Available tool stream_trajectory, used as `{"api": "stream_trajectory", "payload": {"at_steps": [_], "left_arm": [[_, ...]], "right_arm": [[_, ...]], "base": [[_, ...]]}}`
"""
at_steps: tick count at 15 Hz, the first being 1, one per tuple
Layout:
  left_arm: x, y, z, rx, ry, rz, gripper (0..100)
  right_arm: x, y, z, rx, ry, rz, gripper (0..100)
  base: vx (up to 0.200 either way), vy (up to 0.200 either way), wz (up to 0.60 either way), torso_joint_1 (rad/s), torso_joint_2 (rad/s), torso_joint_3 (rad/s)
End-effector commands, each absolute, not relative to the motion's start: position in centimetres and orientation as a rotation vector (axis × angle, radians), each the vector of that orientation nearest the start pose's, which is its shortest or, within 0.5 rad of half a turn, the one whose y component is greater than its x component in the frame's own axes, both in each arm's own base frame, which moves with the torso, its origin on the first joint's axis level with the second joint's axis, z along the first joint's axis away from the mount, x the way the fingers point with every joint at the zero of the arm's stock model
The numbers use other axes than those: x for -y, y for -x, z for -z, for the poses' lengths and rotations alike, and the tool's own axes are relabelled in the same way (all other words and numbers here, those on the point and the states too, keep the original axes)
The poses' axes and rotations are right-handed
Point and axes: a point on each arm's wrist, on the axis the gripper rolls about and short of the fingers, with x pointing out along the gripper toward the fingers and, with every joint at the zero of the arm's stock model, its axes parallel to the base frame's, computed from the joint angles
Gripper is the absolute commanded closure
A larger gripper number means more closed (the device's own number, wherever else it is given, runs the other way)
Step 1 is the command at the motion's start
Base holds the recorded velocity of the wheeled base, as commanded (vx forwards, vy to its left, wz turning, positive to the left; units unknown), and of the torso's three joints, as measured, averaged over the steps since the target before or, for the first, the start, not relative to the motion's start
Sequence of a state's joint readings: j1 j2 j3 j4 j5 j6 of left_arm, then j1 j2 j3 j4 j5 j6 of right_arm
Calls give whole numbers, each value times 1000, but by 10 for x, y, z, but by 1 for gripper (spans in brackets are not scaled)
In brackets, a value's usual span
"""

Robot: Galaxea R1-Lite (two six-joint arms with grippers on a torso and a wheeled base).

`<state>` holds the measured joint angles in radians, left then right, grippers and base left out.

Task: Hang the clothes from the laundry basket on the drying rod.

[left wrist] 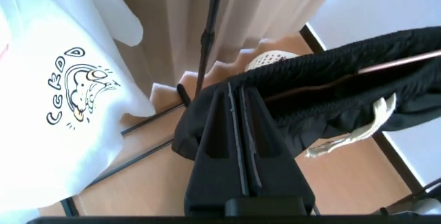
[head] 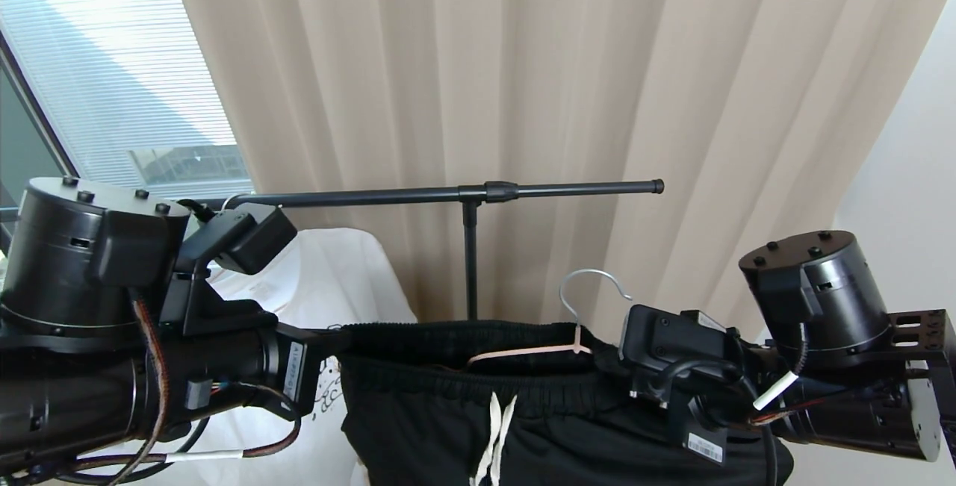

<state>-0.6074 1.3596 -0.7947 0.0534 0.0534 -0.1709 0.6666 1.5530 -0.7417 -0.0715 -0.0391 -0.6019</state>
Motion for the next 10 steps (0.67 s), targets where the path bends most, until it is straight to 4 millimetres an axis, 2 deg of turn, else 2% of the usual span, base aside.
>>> {"api": "stream_trajectory", "payload": {"at_steps": [1,5,10], "left_arm": [[129,-164,-220,-611,-53,542,100],[145,-155,-226,-623,-89,600,100],[161,-155,-232,-626,-61,637,100]], "right_arm": [[-154,-196,-153,-519,817,-805,100],[-164,-198,-152,-487,750,-776,100],[-173,-194,-151,-442,712,-791,100]], "base": [[0,0,0,0,0,0],[0,0,0,0,0,0],[0,0,0,0,0,0]]}}
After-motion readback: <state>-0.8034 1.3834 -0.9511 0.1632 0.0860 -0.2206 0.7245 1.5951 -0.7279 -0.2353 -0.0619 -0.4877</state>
